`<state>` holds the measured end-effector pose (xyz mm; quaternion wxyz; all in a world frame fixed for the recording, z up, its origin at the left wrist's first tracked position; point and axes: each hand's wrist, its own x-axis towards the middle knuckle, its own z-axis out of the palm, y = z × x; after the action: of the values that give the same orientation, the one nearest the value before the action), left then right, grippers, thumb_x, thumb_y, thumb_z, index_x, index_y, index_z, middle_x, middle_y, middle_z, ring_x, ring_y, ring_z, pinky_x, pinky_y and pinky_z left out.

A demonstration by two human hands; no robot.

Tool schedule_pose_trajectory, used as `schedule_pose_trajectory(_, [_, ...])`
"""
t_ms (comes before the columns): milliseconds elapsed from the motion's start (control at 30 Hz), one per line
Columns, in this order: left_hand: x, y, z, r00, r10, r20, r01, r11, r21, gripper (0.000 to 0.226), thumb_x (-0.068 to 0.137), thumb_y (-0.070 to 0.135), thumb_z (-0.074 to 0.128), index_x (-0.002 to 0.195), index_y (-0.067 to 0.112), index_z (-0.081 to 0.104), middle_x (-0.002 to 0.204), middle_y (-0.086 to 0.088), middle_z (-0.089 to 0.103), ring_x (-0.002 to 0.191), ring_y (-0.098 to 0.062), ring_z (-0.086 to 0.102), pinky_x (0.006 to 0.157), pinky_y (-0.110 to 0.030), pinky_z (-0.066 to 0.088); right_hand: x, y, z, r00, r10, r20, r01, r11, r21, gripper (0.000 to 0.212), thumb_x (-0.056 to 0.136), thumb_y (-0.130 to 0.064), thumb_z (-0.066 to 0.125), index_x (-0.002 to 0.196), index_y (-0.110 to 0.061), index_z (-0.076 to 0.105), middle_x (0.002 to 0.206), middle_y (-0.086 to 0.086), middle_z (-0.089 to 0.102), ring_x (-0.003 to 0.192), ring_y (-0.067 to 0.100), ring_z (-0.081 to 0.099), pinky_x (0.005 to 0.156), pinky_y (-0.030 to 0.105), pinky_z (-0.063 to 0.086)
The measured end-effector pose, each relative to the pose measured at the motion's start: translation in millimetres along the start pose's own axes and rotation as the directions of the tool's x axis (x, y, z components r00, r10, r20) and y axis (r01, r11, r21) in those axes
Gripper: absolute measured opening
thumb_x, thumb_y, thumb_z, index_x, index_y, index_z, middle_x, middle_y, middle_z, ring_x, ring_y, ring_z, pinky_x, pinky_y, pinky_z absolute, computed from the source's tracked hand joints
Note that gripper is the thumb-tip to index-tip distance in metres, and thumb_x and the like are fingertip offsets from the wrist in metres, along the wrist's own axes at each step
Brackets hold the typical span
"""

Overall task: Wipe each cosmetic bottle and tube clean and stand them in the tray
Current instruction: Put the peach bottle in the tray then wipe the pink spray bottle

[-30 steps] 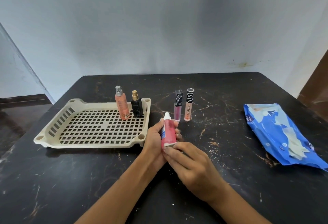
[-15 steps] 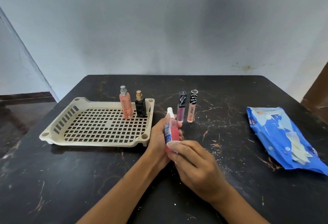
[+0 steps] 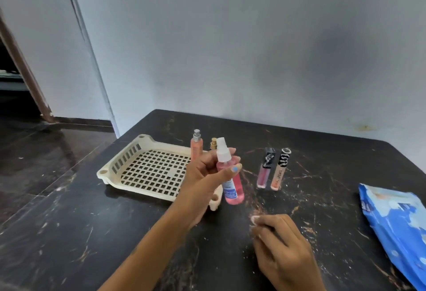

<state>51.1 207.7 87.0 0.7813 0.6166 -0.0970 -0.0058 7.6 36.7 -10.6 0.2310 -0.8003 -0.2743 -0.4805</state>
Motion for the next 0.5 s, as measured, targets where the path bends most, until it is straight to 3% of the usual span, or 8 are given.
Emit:
schedule_pose_trajectory(100, [-0.9,20.3,-26.1,0.992,0.096,-0.077,-0.089,0.992,0.084,0.026,0.064,0.012,0.073,0.088,0.022,0.075,0.101,-0.003,0.074,0.098,-0.017,0.069,0.082,-0.028,0.054,-0.9,0.8,3.0,1.000,0.014,-0.014,-0.014,1.000,0.025,0.021,0.081,-0.010,0.063,0.064,-0.003,0.073,0.082,0.005,0.070,0.080,0.012,0.059,0.077,0.015,0.048])
schedule_pose_trajectory(267, [19.9,25.7,-68.8,0.965,0.118,-0.235,-0.051,0.960,0.274,0.025,0.076,-0.006,0.068,0.094,0.010,0.066,0.089,-0.002,0.073,0.081,-0.007,0.069,0.068,-0.016,0.052,2.7,-3.1,5.6,0.996,0.082,-0.016,-0.081,0.994,0.076,0.027,0.081,-0.018,0.059,0.058,-0.011,0.073,0.081,-0.004,0.070,0.083,0.001,0.055,0.084,0.007,0.041])
schedule_pose_trajectory(367, [40.7,14.4,-86.5,0.952,0.111,-0.284,-0.005,0.936,0.351,0.026,0.074,-0.007,0.070,0.091,0.011,0.064,0.089,-0.005,0.070,0.082,-0.012,0.067,0.078,-0.027,0.053,0.2,-2.6,6.7,0.993,0.110,0.049,-0.116,0.982,0.152,0.035,0.088,-0.028,0.054,0.062,-0.014,0.073,0.086,-0.009,0.068,0.087,-0.004,0.055,0.088,0.008,0.042])
schedule_pose_trajectory(500, [67.2,1.7,-97.6,0.938,0.098,-0.333,0.049,0.912,0.407,0.032,0.072,-0.006,0.072,0.099,0.008,0.063,0.100,-0.011,0.069,0.096,-0.023,0.066,0.091,-0.042,0.052,1.3,-3.1,9.5,0.931,0.350,0.106,-0.366,0.885,0.288,0.060,0.097,-0.062,0.031,0.070,-0.025,0.069,0.081,-0.025,0.062,0.087,-0.019,0.057,0.079,0.006,0.048])
